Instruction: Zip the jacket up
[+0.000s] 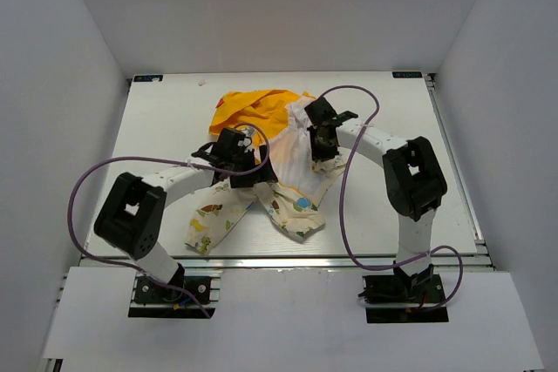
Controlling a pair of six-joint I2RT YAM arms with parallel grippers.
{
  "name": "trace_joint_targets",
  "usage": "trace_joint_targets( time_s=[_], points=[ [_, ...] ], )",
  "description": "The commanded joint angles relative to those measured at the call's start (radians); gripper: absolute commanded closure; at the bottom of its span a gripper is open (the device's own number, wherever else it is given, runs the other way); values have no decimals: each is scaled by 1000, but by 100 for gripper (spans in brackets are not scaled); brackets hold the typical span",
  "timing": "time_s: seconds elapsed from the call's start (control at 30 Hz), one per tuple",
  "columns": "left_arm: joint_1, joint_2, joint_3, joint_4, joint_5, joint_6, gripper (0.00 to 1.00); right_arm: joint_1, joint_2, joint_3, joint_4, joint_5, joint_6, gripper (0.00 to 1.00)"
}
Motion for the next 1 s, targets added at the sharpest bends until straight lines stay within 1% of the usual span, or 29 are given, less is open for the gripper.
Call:
trace_joint_targets(
  time_s=[0.0,0.13,0.2,0.23,0.27,0.3,0.33,0.4,0.47,0.5,0.53,0.57,0.6,0.67,0.77,0.83,0.87,0.93,0.97],
  points=[
    [-2,41,76,72,29,-1,2,5,-37,23,-2,14,-2,76],
    [-2,130,148,38,-28,24,2,5,-71,6,-25,-1,-28,91],
    [-2,185,203,2,-46,28,2,3,-115,-15,-35,-24,-45,92],
    [-2,202,223,-14,-78,35,2,5,-136,-28,-34,-40,-53,93],
    [-1,237,240,-37,-91,38,2,5,-185,-47,-31,-73,-61,93],
    [-1,253,272,-44,-106,42,2,5,-210,-98,-16,-98,-65,95],
    [-1,268,289,-72,-150,41,2,4,-266,-127,-8,-144,-71,96],
    [-1,311,335,-90,-175,47,2,5,-323,-217,-5,-173,-76,100],
    [-1,349,363,-124,-204,53,2,5,-414,-288,-2,-236,-87,100],
    [-1,362,392,-133,-206,58,2,7,-443,-367,4,-253,-94,100],
    [-1,372,403,-146,-206,59,2,7,-500,-408,8,-290,-101,100],
    [-1,383,415,-156,-206,61,2,13,-526,-448,11,-302,-105,100],
    [-1,403,430,-170,-206,62,2,20,-548,-524,14,-313,-117,100],
    [-1,414,458,-195,-210,67,2,46,-606,-593,15,-304,-136,100],
    [-1,417,459,-201,-223,68,2,140,-640,-698,29,-276,-111,93],
    [-1,411,459,-207,-226,73,2,160,-640,-751,70,-299,-81,86],
    [-1,409,459,-210,-223,76,2,166,-637,-759,80,-304,-70,75],
    [-1,393,458,-212,-208,97,2,166,-634,-744,75,-285,-50,66],
    [-1,385,453,-212,-200,117,2,166,-638,-726,66,-269,-47,57]
  ],
)
